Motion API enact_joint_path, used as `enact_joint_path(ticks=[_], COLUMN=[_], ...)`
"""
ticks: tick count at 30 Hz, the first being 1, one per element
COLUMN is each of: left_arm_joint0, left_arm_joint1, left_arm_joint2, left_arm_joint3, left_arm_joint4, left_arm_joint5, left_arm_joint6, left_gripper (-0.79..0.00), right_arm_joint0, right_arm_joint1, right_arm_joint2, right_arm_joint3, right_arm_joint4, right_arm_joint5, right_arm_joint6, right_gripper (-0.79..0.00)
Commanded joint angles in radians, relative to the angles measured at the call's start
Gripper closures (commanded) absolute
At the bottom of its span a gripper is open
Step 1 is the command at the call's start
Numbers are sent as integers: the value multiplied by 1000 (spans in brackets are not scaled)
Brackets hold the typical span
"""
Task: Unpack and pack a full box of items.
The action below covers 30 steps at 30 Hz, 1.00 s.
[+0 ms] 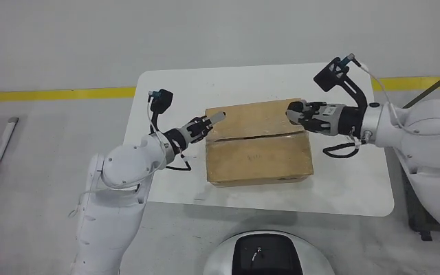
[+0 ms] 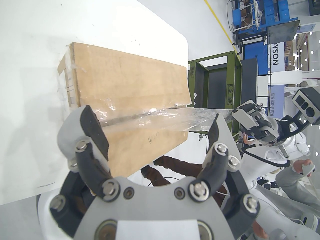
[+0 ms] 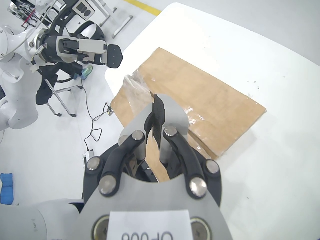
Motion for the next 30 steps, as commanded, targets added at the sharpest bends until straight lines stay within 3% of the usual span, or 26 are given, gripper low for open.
enact_joint_path(ticks=[1,5,9,13,20,26,30], left_arm_joint0=[1,-2,-14,-33,-64,-76,-83], left_arm_joint1=[0,1,1,-1,-6,-9,-12], left_arm_joint2=[2,7,22,43,80,106,119], left_arm_joint3=[-3,-1,8,19,42,49,52], left_arm_joint4=[-2,-5,-6,-3,-11,-16,-20], left_arm_joint5=[0,-1,-8,-14,-16,-15,-15], left_arm_joint6=[3,3,-9,-17,-22,-20,-15], left_gripper=[-785,-757,-536,-403,-336,-139,-132], right_arm_joint0=[-6,-37,-68,-86,-88,-62,-52], right_arm_joint1=[3,10,20,25,28,33,38], right_arm_joint2=[-10,-5,12,19,14,-1,-10], right_arm_joint3=[14,39,57,79,109,89,71], right_arm_joint4=[-39,-82,-132,-158,-157,-221,-246], right_arm_joint5=[-1,-3,-23,-54,-92,-145,-246], right_arm_joint6=[21,36,58,35,5,6,1], right_gripper=[0,0,0,0,0,0,0])
